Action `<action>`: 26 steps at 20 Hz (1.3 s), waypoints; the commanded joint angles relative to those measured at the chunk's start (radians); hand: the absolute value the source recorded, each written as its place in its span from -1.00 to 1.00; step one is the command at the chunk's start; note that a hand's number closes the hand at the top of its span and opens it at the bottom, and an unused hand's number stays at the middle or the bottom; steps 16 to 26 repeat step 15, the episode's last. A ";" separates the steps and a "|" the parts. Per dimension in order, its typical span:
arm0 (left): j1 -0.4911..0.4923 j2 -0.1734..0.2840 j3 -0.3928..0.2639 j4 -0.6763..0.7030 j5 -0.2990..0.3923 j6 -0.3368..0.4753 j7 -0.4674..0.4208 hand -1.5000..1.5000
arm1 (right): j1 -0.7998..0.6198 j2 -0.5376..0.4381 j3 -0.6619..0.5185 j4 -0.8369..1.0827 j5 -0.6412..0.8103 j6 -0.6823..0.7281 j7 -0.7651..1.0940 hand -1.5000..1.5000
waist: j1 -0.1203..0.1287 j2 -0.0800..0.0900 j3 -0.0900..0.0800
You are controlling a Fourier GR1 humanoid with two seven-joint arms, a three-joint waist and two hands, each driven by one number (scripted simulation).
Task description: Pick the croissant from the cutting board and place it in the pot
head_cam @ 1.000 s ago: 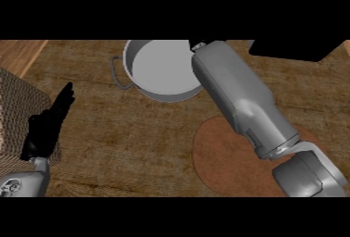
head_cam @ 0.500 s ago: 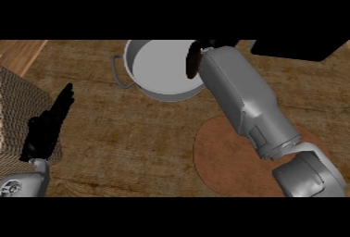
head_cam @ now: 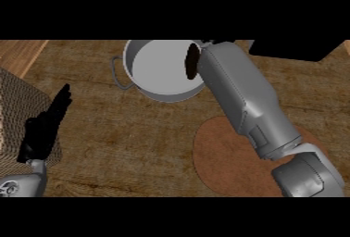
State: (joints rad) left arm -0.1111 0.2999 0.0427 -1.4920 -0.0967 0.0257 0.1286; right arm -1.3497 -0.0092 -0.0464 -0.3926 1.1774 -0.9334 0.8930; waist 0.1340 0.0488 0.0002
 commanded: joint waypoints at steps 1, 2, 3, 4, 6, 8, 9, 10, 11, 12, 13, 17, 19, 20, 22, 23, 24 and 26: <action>0.021 -0.004 0.001 -0.007 0.002 0.000 -0.007 0.00 | 0.026 0.009 -0.027 -0.030 -0.027 -0.245 0.009 -1.00 | 0.001 -0.007 0.000; 0.030 -0.015 -0.012 0.003 -0.013 0.008 -0.014 0.00 | -0.004 0.009 -0.035 -0.032 -0.057 -0.235 0.006 -1.00 | 0.004 -0.009 0.000; 0.005 -0.012 -0.016 0.009 -0.003 -0.010 -0.012 0.00 | 0.006 0.009 -0.023 -0.018 -0.083 -0.251 -0.010 -1.00 | 0.008 -0.007 -0.001; 0.006 -0.017 -0.022 0.002 -0.019 0.008 0.003 0.00 | -0.009 0.009 -0.041 -0.025 -0.122 -0.235 -0.036 -1.00 | 0.003 -0.009 0.000; -0.017 -0.008 0.006 0.054 -0.002 -0.003 -0.015 0.00 | 0.025 0.009 -0.001 -0.028 -0.190 -0.277 -0.079 -1.00 | 0.005 -0.009 -0.001; -0.010 -0.009 -0.012 0.008 -0.001 -0.016 0.007 0.00 | 0.027 0.009 0.021 -0.042 -0.262 -0.284 -0.087 -1.00 | 0.012 -0.017 0.000; -0.003 -0.033 -0.027 0.019 -0.016 0.005 0.010 0.00 | 0.055 0.009 0.059 -0.052 -0.296 -0.304 -0.107 -1.00 | 0.007 -0.020 0.000; -0.012 -0.005 -0.001 0.063 -0.012 -0.008 -0.022 0.00 | 0.055 0.009 0.093 -0.074 -0.343 -0.293 -0.098 -1.00 | -0.002 -0.024 -0.001; -0.002 -0.032 -0.009 0.085 -0.025 0.016 -0.046 0.00 | 0.106 0.009 0.134 -0.119 -0.375 -0.324 -0.126 -1.00 | -0.017 -0.029 0.000; -0.012 -0.013 -0.001 0.046 -0.016 0.004 0.005 0.00 | 0.080 0.009 0.138 -0.112 -0.386 -0.333 -0.124 -1.00 | -0.019 -0.029 0.000; -0.037 -0.022 -0.005 0.088 -0.023 0.006 -0.015 0.00 | 0.117 0.009 0.213 -0.118 -0.416 -0.361 -0.103 -1.00 | -0.015 -0.029 -0.001; 0.003 -0.012 0.006 0.052 -0.014 0.002 -0.002 0.00 | 0.190 0.009 0.299 -0.192 -0.460 -0.383 -0.097 -1.00 | -0.039 -0.041 0.000; 0.003 -0.012 0.006 0.052 -0.014 0.002 -0.002 0.00 | 0.190 0.009 0.299 -0.192 -0.460 -0.383 -0.097 -1.00 | -0.039 -0.041 0.000; 0.003 -0.012 0.006 0.052 -0.014 0.002 -0.002 0.00 | 0.190 0.009 0.299 -0.192 -0.460 -0.383 -0.097 -1.00 | -0.039 -0.041 0.000; 0.003 -0.012 0.006 0.052 -0.014 0.002 -0.002 0.00 | 0.190 0.009 0.299 -0.192 -0.460 -0.383 -0.097 -1.00 | -0.039 -0.041 0.000; 0.003 -0.012 0.006 0.052 -0.014 0.002 -0.002 0.00 | 0.190 0.009 0.299 -0.192 -0.460 -0.383 -0.097 -1.00 | -0.039 -0.041 0.000; 0.003 -0.012 0.006 0.052 -0.014 0.002 -0.002 0.00 | 0.190 0.009 0.299 -0.192 -0.460 -0.383 -0.097 -1.00 | -0.039 -0.041 0.000; 0.003 -0.012 0.006 0.052 -0.014 0.002 -0.002 0.00 | 0.190 0.009 0.299 -0.192 -0.460 -0.383 -0.097 -1.00 | -0.039 -0.041 0.000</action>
